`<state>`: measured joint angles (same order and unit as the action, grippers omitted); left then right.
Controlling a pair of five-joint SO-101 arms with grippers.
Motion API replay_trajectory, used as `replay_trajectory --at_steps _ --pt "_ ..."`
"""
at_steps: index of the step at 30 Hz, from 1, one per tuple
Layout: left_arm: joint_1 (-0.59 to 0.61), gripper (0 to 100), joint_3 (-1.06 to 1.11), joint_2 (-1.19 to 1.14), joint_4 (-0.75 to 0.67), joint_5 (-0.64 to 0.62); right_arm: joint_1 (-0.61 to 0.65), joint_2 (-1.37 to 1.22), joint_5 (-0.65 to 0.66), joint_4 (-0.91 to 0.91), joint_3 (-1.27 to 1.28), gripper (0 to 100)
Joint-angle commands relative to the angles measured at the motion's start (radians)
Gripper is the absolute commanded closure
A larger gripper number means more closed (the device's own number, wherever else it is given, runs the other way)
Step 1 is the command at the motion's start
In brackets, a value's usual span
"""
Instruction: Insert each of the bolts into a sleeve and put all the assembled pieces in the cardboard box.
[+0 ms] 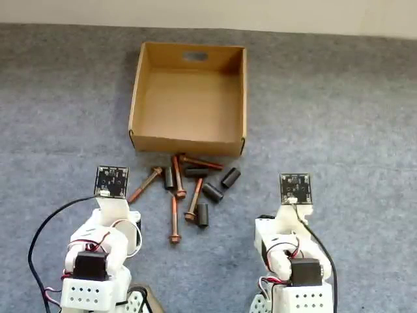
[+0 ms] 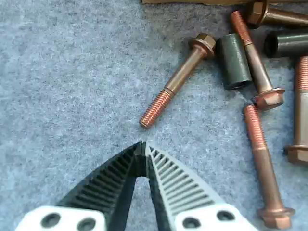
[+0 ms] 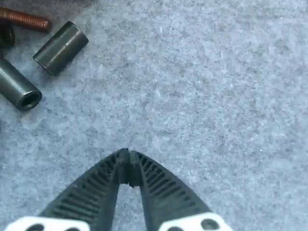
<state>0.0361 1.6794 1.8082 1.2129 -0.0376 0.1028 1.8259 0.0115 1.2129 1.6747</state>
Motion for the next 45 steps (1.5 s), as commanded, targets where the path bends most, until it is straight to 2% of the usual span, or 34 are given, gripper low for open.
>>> replay_trajectory --at_steps 1,35,45 --pt "-0.013 99 0.018 0.004 0.002 -0.008 -0.004 0.008 0.009 0.002 0.134 98.9" --pt "-0.013 99 0.018 0.004 0.002 -0.008 -0.004 0.008 0.009 0.002 0.134 98.9" --pt "-0.013 99 0.018 0.004 0.002 -0.009 0.076 0.008 0.009 -0.008 0.131 98.9"
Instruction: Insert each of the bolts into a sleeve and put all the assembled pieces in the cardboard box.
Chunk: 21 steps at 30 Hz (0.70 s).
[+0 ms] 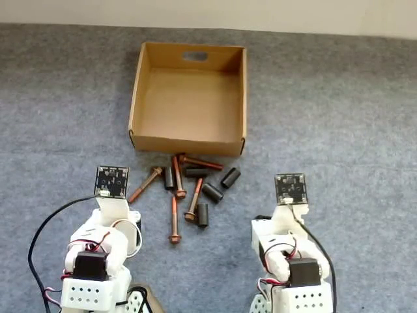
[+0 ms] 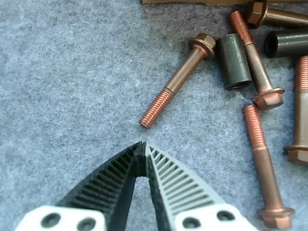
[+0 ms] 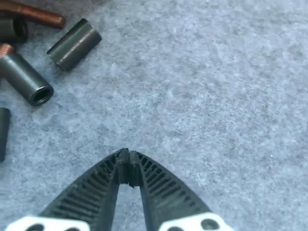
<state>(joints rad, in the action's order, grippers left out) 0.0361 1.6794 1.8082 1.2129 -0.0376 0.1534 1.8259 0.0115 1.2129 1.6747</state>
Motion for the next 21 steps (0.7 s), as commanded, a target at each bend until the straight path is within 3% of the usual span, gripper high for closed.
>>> replay_trajectory --at_steps 1,8,13,16,21 --pt "-0.013 99 0.018 0.004 0.002 -0.009 0.048 0.008 0.009 -0.030 0.130 98.9" --pt "-0.015 99 0.018 0.004 0.002 -0.009 0.159 0.008 0.028 -0.277 0.131 98.9" --pt "-0.015 99 0.018 0.004 0.002 -0.009 0.168 0.008 0.250 -0.340 0.128 98.9" --pt "-0.015 99 0.018 0.004 0.002 -0.009 0.173 0.008 0.287 -0.343 0.108 98.2" --pt "-0.015 99 0.018 0.004 0.002 -0.009 0.166 0.008 0.285 -0.340 -0.096 81.8"
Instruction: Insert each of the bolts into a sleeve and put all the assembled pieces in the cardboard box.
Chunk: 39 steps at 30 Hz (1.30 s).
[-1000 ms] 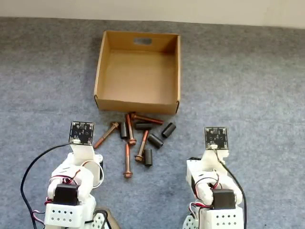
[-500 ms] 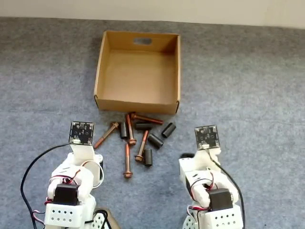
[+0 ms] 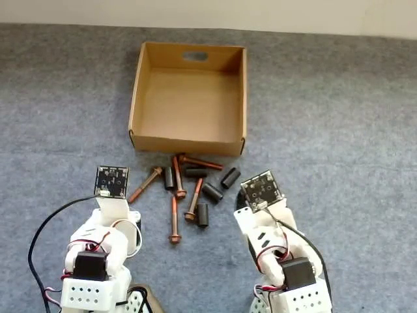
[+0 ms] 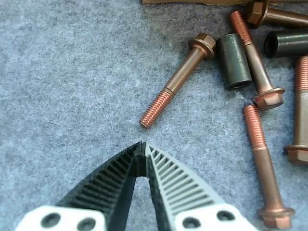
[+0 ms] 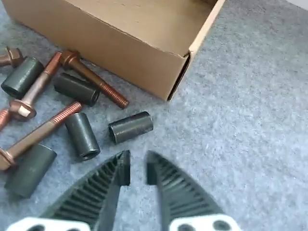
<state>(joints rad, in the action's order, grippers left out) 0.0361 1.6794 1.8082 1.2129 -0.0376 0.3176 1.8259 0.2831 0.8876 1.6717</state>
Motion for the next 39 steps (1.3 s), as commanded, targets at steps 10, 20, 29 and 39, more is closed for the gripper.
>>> replay_trajectory --at_steps 10,20,29,39 --pt "-0.015 99 0.018 0.004 -0.006 -0.011 -0.030 0.008 0.014 -0.016 -0.591 78.9" --pt "-0.015 99 0.018 0.004 -0.005 -0.011 -0.025 -0.101 0.014 -0.021 -0.878 78.9" --pt "-0.015 99 0.018 0.004 -0.003 -0.011 -0.024 -0.513 -0.080 -0.015 -1.133 78.9" --pt "-0.015 99 0.018 0.004 -0.006 -0.011 -0.028 -0.901 -0.442 0.033 -0.969 78.6"
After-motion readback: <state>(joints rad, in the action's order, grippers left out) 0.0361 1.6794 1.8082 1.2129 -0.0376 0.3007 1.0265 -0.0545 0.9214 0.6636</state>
